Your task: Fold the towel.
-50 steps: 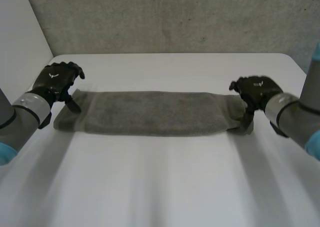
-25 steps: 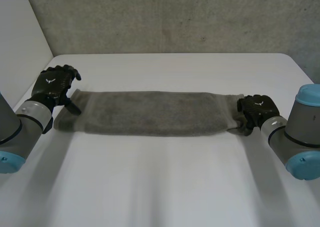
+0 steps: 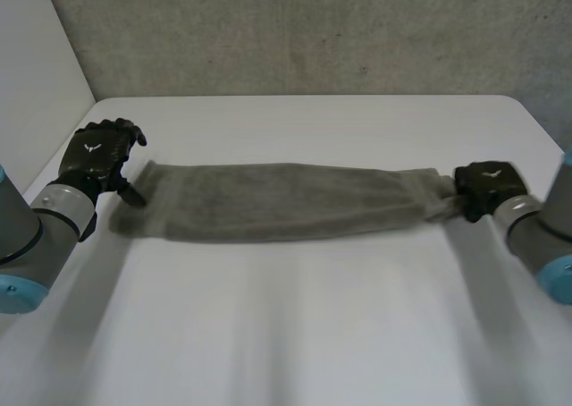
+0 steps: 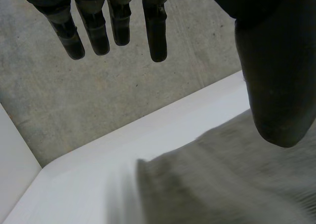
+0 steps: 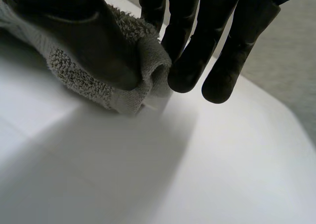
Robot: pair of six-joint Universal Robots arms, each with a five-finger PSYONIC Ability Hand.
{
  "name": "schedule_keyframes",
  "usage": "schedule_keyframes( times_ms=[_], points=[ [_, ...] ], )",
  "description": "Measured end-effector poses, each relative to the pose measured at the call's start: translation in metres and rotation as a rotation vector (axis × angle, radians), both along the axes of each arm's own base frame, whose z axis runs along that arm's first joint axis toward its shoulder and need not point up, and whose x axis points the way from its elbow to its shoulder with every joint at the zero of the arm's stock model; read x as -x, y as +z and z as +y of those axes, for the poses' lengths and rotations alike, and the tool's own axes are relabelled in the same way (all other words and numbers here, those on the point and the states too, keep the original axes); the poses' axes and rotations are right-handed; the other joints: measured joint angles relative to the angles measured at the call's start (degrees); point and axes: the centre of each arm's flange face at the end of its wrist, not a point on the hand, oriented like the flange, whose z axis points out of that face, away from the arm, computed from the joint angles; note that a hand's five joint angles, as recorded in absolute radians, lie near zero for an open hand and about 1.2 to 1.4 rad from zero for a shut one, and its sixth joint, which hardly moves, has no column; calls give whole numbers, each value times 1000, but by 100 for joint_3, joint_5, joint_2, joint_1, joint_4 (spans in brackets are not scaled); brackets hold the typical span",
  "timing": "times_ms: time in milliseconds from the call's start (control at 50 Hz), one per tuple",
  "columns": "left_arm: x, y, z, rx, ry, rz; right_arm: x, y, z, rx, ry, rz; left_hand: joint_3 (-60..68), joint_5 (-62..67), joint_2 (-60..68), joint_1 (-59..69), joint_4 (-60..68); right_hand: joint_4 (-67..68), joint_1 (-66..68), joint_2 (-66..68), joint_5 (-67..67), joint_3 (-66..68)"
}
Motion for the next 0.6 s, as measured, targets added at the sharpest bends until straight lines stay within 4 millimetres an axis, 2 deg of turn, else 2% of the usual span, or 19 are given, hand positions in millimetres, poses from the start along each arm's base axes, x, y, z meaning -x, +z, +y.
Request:
schedule_keyframes(
  times_ms=[80, 120, 220, 300, 360, 440, 500, 520, 580, 600],
  points=[
    [0, 0, 0, 0, 0, 0, 27, 12, -10, 23, -38, 55, 0, 0, 0, 0, 0, 10, 7, 0, 0, 1],
    [0, 0, 0, 0, 0, 0, 48, 19, -18, 42, -56, 116, 0, 0, 0, 0, 0, 10, 23, 0, 0, 1],
    [0, 0, 0, 0, 1, 0, 82, 34, -37, 108, -73, 272, 0, 0, 0, 0, 0, 10, 28, 0, 0, 1],
    [0, 0, 0, 0, 1, 0, 93, 51, -48, 167, -73, 379, 0, 0, 0, 0, 0, 10, 28, 0, 0, 1],
    [0, 0, 1, -1, 0, 0, 88, 66, -52, 208, -64, 423, 0, 0, 0, 0, 0, 10, 29, 0, 0, 1],
    [1, -1, 2, -4, -2, 0, 42, 89, -43, 274, 7, 432, 0, 0, 0, 0, 0, 10, 30, 0, 0, 13],
    [2, -1, 3, -7, -6, -1, -24, 101, -21, 334, 113, 413, 0, 0, 0, 0, 0, 10, 30, 12, 0, 76],
    [2, -2, 3, -7, -6, -1, -36, 102, -16, 343, 133, 408, 0, 0, 0, 0, 0, 10, 29, 12, 1, 76],
    [3, -2, 4, -9, -9, -2, -108, 103, 22, 388, 264, 378, 0, 0, -1, 0, 0, 10, 30, 40, 1, 77],
    [3, -2, 4, -9, -10, -2, -121, 101, 30, 395, 291, 372, 0, 0, -4, 0, 0, 10, 30, 40, 1, 77]
  ],
)
